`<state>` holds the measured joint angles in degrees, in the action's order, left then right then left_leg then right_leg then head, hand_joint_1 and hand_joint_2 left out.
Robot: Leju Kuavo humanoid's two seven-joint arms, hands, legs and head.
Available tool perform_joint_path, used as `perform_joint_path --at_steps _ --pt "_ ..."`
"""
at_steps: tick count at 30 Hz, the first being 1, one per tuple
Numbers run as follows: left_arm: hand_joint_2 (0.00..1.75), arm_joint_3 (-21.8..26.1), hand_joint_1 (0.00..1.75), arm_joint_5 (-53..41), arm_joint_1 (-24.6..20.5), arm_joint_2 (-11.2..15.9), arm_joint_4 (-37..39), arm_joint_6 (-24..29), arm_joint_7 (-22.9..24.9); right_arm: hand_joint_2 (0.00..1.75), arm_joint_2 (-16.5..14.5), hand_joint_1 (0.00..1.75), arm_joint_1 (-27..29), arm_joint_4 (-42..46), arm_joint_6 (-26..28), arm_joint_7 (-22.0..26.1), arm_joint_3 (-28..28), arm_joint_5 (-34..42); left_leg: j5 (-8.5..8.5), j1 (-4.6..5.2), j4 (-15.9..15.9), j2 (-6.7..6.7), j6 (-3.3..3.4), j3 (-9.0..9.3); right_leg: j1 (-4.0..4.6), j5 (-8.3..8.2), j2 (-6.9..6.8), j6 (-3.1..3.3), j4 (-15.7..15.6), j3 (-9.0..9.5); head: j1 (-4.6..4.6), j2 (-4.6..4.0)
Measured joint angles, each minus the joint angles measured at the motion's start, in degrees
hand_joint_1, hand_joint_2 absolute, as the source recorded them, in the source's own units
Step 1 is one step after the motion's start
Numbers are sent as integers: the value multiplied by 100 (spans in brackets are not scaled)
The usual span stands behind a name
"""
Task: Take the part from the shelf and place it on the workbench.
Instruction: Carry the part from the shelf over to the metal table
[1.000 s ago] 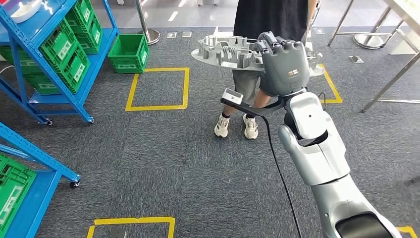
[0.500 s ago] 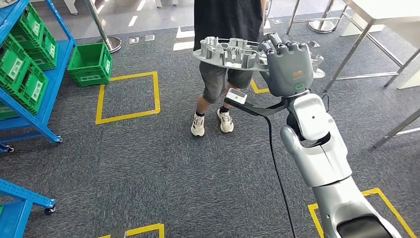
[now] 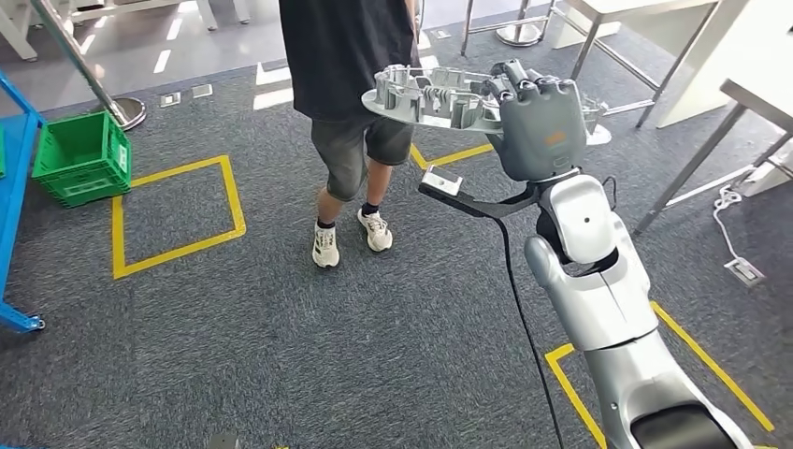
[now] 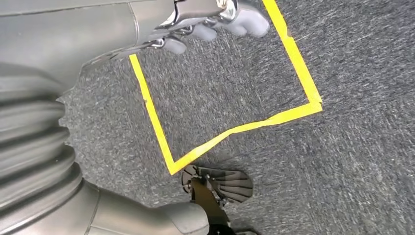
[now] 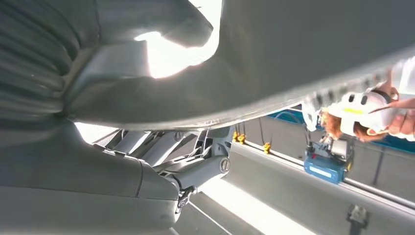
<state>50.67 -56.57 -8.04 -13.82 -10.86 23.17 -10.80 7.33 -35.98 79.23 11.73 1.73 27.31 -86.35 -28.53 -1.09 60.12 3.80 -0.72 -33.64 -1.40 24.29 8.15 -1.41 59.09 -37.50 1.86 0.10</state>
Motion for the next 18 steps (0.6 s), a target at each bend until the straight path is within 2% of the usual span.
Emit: perform_joint_path --at_steps 1,3,4,5,6,7,8,9,11,12,13,14,15,16,18 --pt "175 10 0 5 -4 -1 -2 0 1 175 4 175 1 -4 1 0 -5 9 19 6 -24 -76 47 8 0 -1 -59 -28 3 -19 1 0" --pt "175 16 0 9 -11 -4 -5 0 0 175 9 175 -9 -12 5 5 -15 29 56 6 -74 -228 130 21 29 159 -394 -63 271 -162 28 -1" --pt "175 18 0 10 -10 -3 -7 0 0 175 6 175 -13 -15 10 9 -17 38 60 18 -83 -304 155 22 45 327 -604 -70 584 -306 42 -1" --pt "175 21 0 11 -5 -3 -6 0 1 175 3 175 -14 -22 15 13 -16 42 58 29 -84 -379 172 20 49 510 -713 -80 976 -489 52 -1" --pt "175 26 0 14 0 -3 -5 0 1 175 0 175 -11 -32 20 15 -16 43 52 40 -83 -457 180 18 49 647 -754 -85 1339 -656 54 -1" --pt "175 33 0 18 2 -3 -5 0 1 175 -1 175 -6 -46 22 15 -16 42 47 47 -82 -537 187 19 49 697 -768 -84 1554 -752 55 -1" --pt "175 40 0 22 2 -3 -4 0 1 175 -1 175 -3 -60 22 14 -16 42 41 52 -82 -617 189 21 51 642 -781 -76 1549 -738 56 0" --pt "175 46 0 25 0 -4 -4 0 1 175 -1 175 -1 -70 23 14 -16 41 33 55 -81 -693 187 27 57 501 -809 -61 1308 -602 57 0" --pt "175 53 0 27 -4 -8 -4 0 0 175 -1 175 -9 -79 29 13 -19 41 9 75 -77 -829 159 46 107 192 -1023 -5 506 -155 58 0" --pt "175 55 0 28 -5 -10 -4 0 1 175 -5 175 -15 -79 37 13 -20 42 -5 89 -75 -885 135 56 138 108 -1119 34 203 5 56 0" --pt "175 57 0 28 -7 -13 -4 0 2 175 -8 175 -20 -79 45 12 -21 43 -19 102 -76 -939 108 69 168 81 -1178 72 34 90 54 0" --pt "175 60 0 31 -8 -16 -4 0 4 175 -9 175 -21 -80 51 12 -27 43 -31 113 -84 -995 80 83 192 94 -1164 106 -11 99 54 0" --pt "175 62 0 34 -12 -20 -4 0 9 175 -10 175 -20 -81 56 11 -36 43 -42 115 -94 -1055 50 106 188 82 -1086 138 -26 94 52 0" --pt "175 64 0 38 -16 -25 -5 0 13 175 -9 175 -17 -83 56 11 -46 42 -63 108 -91 -1055 16 120 174 73 -1022 166 -44 104 53 0" --pt "175 67 0 41 -22 -30 -4 0 19 175 -19 175 -24 -88 55 11 -66 44 -236 90 150 -807 -44 35 129 48 -902 232 -83 131 44 1"
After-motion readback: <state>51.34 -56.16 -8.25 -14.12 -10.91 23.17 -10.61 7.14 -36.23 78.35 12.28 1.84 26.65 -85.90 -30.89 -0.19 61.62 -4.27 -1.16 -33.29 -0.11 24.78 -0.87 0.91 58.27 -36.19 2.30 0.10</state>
